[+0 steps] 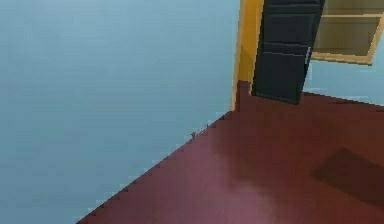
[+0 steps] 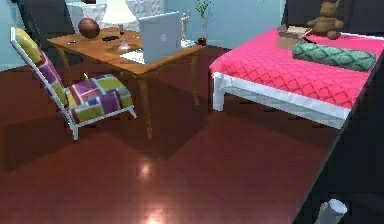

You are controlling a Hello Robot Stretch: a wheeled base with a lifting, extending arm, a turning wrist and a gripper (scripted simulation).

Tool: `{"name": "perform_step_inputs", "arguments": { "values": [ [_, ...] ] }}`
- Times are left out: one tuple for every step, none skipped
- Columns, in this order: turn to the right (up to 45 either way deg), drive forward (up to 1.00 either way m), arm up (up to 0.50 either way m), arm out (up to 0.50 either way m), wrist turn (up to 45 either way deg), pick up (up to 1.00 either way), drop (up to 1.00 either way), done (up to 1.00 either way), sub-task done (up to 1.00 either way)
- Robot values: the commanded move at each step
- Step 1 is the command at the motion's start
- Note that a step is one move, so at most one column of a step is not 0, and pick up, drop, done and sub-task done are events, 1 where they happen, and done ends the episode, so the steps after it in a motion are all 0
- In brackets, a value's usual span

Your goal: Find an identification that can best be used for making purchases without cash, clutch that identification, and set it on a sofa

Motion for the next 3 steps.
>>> {"name": "perform_step_inputs", "arguments": {
  "values": [
    [0.0, 0.15, 0.00, 0.00, 0.0, 0.00, 0.00, 0.00, 0.00],
    [39.0, 0.00, 0.00, 0.00, 0.0, 0.00, 0.00, 0.00, 0.00],
    [0.0, 1.00, 0.00, 0.00, 0.0, 0.00, 0.00, 0.00, 0.00]
  ]
}}
